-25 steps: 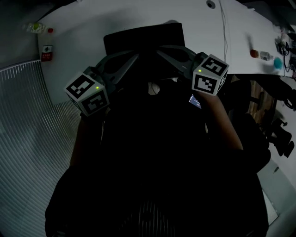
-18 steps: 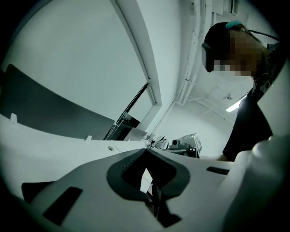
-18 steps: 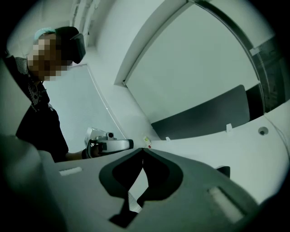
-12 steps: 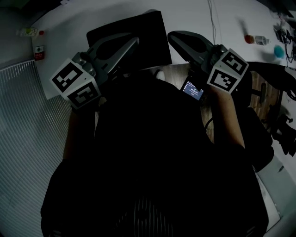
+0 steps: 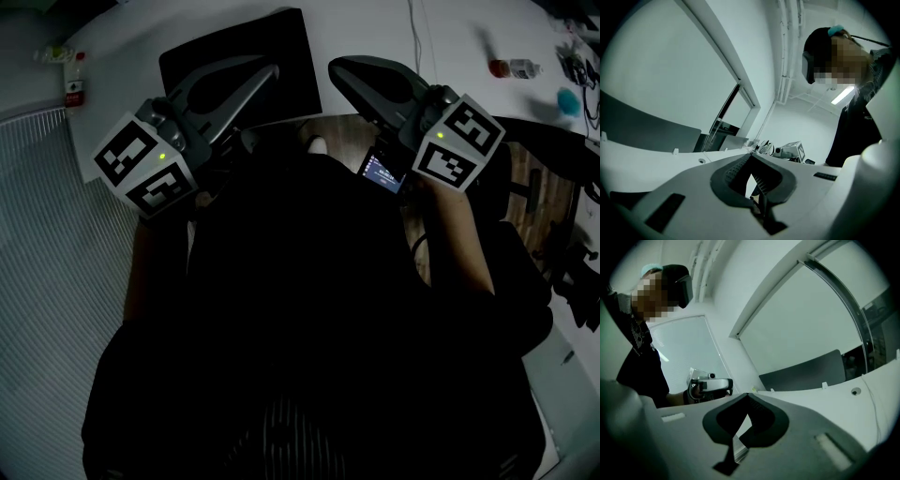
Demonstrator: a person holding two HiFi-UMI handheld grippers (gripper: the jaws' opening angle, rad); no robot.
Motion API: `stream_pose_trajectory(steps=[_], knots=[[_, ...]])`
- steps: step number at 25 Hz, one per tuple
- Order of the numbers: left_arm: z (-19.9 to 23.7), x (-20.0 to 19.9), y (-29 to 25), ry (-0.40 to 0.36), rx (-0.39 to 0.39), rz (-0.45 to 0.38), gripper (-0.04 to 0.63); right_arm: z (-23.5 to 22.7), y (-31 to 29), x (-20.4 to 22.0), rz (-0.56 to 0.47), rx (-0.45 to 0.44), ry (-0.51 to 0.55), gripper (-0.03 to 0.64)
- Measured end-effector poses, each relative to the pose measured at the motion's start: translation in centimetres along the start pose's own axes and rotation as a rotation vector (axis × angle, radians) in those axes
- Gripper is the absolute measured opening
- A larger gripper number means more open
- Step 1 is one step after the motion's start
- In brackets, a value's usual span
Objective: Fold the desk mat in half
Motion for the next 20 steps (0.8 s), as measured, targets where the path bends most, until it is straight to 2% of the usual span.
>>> stream_pose_trajectory(steps=[3, 9, 15, 20], knots=[[-1.9, 1.5, -1.3, 0.006, -0.026, -0.012, 0.008, 0.4, 2.1, 1.3, 0.027, -0.012, 0.052, 0.003], [-4.0, 3.5, -2.8, -0.017, -0.052, -0.002, 0.008, 0.9, 4.5, 2.0, 0.027, -0.045, 0.079, 0.003], [-5.2, 3.7, -2.8, -0.012, -0.063, -0.008, 0.008, 1.5, 6.3, 2.2, 0.014, -0.051, 0.096, 0.003], [-6.1, 3.4, -3.5, -0.024, -0.063, -0.001, 0.008, 1.2, 7.4, 2.7, -0.012, -0.032, 0.069, 0.003]])
Point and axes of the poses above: the fingertips, and each gripper's own axes: y backward along the fingers, z to its left, x out of its underside, the point moved 2 cm from there along y, backward along the fingers
